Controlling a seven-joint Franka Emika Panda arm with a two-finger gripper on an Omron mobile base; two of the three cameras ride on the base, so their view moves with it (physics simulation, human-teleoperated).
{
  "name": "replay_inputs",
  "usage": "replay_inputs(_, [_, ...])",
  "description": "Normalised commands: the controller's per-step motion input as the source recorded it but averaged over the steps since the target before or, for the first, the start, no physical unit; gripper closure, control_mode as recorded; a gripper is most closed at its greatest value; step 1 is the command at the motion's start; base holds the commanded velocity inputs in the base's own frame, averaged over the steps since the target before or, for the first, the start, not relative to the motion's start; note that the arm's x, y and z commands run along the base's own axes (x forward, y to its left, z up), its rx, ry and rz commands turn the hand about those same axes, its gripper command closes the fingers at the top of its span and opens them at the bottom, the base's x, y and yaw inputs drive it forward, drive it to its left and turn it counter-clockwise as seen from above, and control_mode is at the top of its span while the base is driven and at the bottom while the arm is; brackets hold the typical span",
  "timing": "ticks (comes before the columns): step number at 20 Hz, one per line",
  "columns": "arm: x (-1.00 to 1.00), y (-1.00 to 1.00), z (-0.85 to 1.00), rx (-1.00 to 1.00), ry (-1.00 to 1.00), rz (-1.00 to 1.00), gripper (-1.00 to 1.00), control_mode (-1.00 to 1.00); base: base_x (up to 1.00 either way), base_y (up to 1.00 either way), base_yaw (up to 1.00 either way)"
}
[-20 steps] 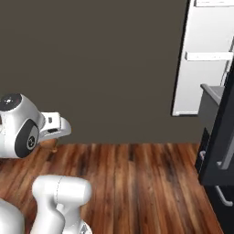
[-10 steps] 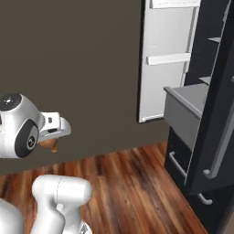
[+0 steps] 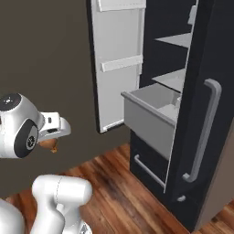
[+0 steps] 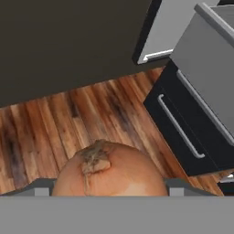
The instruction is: Place the onion and cucumber inside the fridge drawer. Close the drawer after placing the vegetables.
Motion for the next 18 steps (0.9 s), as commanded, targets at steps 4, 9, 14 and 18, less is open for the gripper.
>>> replay_inputs(4, [0.0,0.0,0.0,0.0,0.0,0.0,1.0,1.0,0.67,0.0,-0.51])
replay_inputs(9, [0.0,0.0,0.0,0.0,0.0,0.0,1.0,1.0,0.53,0.0,-0.53])
replay_inputs(14, [0.0,0.0,0.0,0.0,0.0,0.0,1.0,1.0,0.47,0.0,-0.54])
replay_inputs(18, [0.0,0.0,0.0,0.0,0.0,0.0,1.0,1.0,0.49,0.07,-0.5])
